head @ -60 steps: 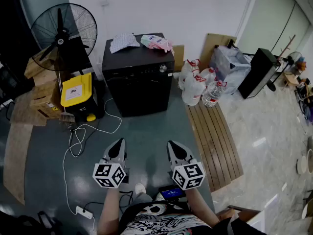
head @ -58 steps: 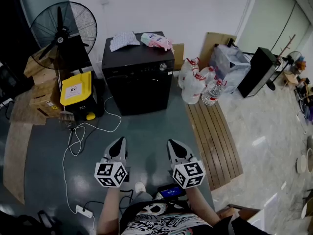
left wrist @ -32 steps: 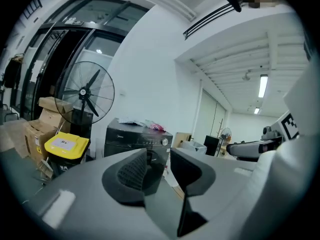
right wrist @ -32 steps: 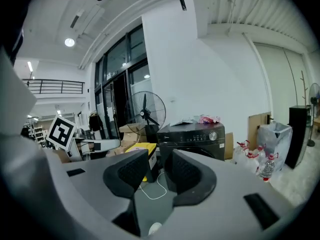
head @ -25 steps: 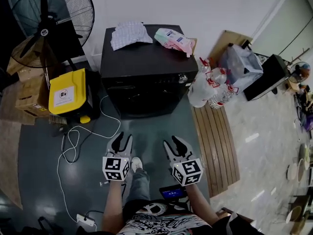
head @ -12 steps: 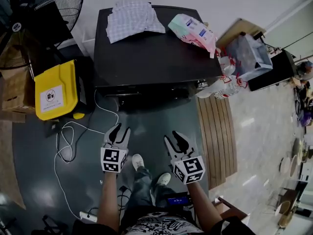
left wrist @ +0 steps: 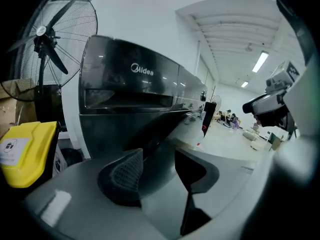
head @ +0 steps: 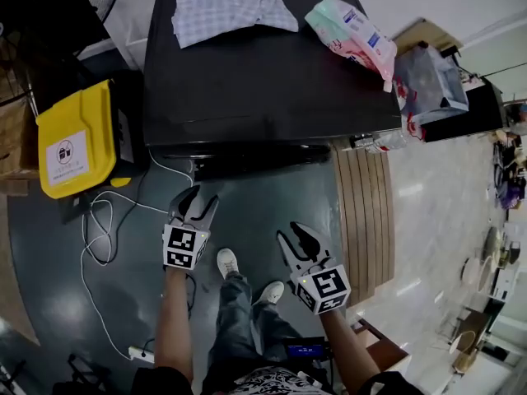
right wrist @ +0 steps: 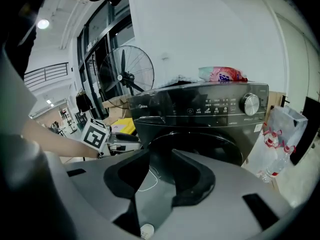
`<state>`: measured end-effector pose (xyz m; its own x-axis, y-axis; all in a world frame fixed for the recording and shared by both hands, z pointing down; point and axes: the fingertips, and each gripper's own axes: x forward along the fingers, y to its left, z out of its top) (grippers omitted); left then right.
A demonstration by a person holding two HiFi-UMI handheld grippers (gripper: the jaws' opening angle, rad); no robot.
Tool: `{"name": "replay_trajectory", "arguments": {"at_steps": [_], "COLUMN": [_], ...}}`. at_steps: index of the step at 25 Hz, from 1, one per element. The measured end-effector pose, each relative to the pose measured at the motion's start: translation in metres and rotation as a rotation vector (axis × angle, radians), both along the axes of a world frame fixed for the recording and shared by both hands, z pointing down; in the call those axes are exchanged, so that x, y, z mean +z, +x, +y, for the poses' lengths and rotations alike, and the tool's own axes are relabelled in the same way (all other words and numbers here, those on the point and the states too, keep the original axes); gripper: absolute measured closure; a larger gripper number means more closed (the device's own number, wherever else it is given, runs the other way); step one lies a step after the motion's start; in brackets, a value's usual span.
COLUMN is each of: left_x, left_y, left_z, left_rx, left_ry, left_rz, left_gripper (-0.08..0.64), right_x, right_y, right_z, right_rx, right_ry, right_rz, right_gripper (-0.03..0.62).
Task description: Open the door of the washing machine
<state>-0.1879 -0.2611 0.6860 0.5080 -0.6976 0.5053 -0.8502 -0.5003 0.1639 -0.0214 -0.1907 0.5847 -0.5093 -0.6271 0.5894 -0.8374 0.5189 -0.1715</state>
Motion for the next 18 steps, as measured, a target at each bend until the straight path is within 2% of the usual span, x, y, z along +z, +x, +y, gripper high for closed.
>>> {"name": "replay_trajectory", "arguments": {"at_steps": [6,11,14,18], "left_x": [0.043,0.065,0.072,0.080], "left_y": [0.013,0.025,0.028,0.032], "left_z": [-0.028,-0.038,-0.045,-0.047], "left_rx": [0.082,0.134,0.155,0.236], "left_ry": [-0.022,-0.043,-0.058,-0.114], "left_rz": [-0.031,-0.052,-0.048,-0.067], "left_gripper": [0.309,0.299,0.312,0.347], "right_x": [0.024,0.035,0.040,0.045], "right_y": [0.007,0.014,0.019,0.022], "right_z": [0.001,0.002,0.006,0.015], "right_rx": [0.011,0.030,0.042,0.039], "right_ry": [-0.036,-0.054,-0.068,-0.086], "right_rz": [0.014,0.021,0.019,0.017], "right_gripper": [0.450,0.451,0.453,0.459]}}
